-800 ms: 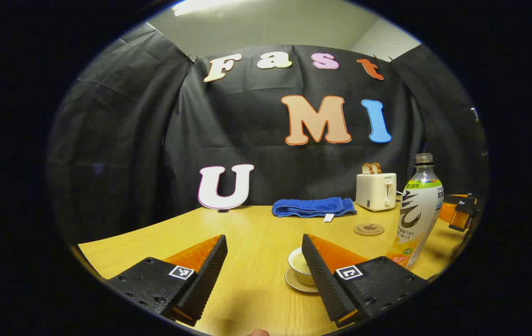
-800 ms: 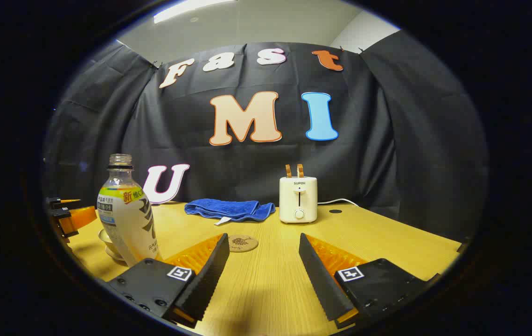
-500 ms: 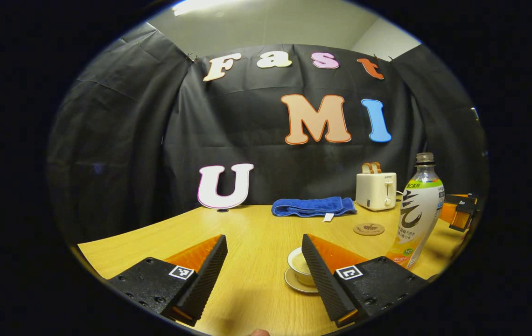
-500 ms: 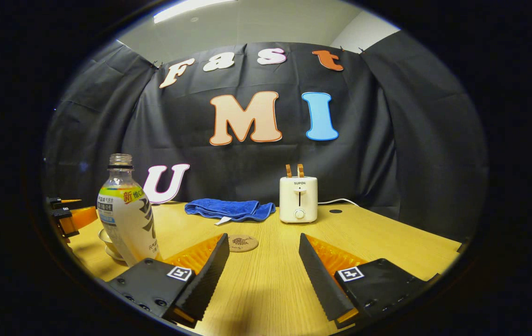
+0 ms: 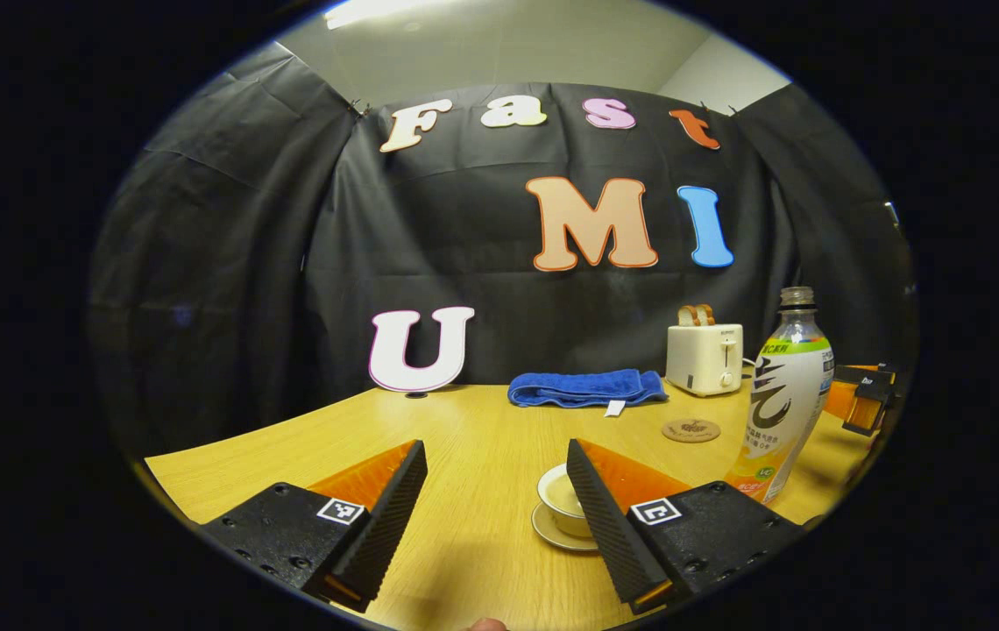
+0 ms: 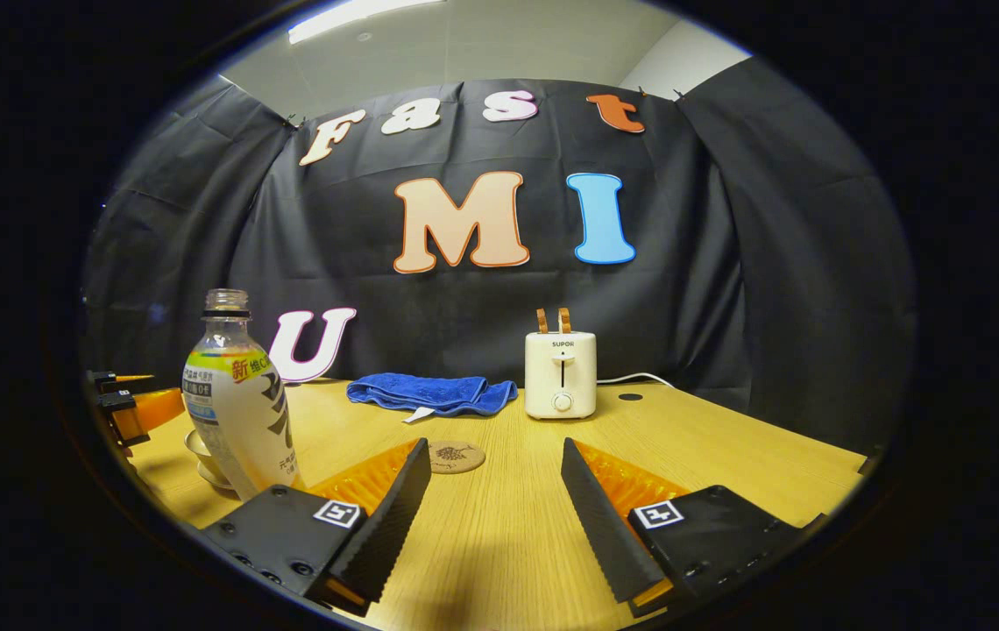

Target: Open the teacup lid with one hand, grasp the water bottle and pour water into the teacup with the other hand; after pouring, place the water bottle on the coaster and then close the teacup lid.

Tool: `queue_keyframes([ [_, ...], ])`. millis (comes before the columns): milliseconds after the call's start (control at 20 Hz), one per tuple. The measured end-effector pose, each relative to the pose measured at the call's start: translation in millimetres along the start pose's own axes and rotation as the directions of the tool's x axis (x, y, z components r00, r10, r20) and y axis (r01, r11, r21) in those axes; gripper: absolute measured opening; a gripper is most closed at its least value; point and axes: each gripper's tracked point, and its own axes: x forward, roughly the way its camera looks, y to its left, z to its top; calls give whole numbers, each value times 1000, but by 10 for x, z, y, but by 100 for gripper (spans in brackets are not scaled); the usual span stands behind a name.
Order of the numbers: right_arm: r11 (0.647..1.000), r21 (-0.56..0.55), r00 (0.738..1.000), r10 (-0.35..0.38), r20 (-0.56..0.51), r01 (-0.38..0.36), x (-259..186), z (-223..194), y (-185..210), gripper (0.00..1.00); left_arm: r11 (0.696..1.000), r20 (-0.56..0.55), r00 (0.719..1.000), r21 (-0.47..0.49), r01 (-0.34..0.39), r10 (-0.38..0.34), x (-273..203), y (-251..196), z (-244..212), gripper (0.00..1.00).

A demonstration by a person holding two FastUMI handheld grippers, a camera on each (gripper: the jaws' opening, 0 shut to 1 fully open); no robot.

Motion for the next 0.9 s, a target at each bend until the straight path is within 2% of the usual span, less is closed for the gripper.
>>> queue_keyframes([
  [150,1000,0,1000,-7,2,7,15,6,-22,97,1000,40,999,-10,21,-21,-17,-33,63,94],
  [400,1000,0,1000,-4,1,4,16,-3,-1,96,989,-15,990,-37,142,-143,51,-426,-2,94],
  [600,1000,0,1000,-4,3,4,20,3,-3,96,982,-61,981,-17,186,-187,178,-583,-39,94],
  [900,1000,0,1000,5,4,-5,20,0,16,96,977,-135,968,0,211,-209,293,-729,-155,77],
])
